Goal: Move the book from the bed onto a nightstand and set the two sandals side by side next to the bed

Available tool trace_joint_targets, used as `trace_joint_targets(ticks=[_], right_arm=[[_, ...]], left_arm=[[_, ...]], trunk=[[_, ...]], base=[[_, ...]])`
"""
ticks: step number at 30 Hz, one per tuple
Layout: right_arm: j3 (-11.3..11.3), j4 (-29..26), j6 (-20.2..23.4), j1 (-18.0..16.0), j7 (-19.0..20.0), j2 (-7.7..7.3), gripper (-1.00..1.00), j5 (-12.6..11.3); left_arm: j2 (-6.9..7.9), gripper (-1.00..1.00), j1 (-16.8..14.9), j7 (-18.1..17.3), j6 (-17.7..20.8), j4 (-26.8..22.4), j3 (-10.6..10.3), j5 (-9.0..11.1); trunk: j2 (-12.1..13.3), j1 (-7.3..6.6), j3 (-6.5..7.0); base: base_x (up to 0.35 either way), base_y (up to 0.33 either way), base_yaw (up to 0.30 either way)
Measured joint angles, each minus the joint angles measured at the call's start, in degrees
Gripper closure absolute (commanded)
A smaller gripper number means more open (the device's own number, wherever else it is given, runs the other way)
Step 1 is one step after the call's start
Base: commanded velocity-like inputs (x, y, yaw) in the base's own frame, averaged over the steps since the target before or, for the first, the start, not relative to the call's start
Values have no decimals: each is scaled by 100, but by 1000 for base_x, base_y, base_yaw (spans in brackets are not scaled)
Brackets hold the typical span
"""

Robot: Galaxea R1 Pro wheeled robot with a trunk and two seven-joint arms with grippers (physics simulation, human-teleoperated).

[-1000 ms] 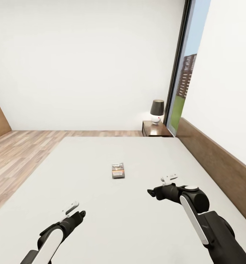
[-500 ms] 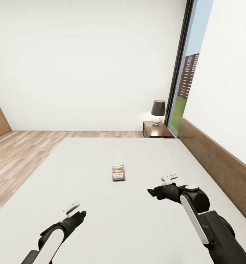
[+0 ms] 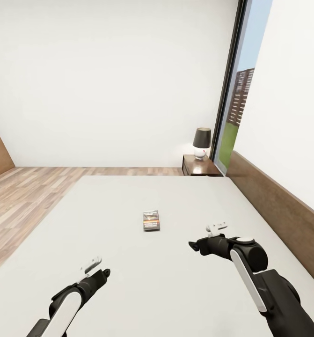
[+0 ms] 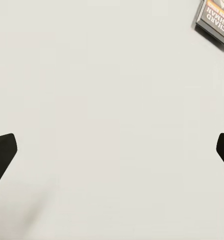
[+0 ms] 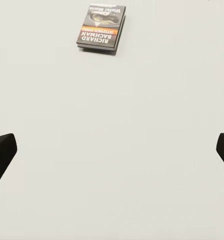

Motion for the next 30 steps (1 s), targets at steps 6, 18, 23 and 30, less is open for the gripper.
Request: trace_joint_targets(ticks=[6, 18, 23, 30], right_arm=[[-53, 0, 0, -94, 0, 5, -100, -2], [-397, 807, 0, -1155, -59, 107, -100, -27], [-717, 1755, 1, -1799, -73, 318, -100, -35], [-967, 2997, 3, -2542, -68, 546, -100, -37]], left_arm=[[11, -100, -176, 4, 315, -222, 48, 14], [-304, -100, -2015, 576, 1770, -6, 723, 256], [-377, -100, -2612, 788, 2020, 497, 827, 376], [-411, -100, -3239, 913, 2332, 1158, 881, 449]], trunk=[[0, 0, 0], [0, 0, 1], [1, 0, 1], [0, 0, -16]], base=[[0, 0, 0], [0, 0, 0], [0, 0, 0], [0, 0, -27]])
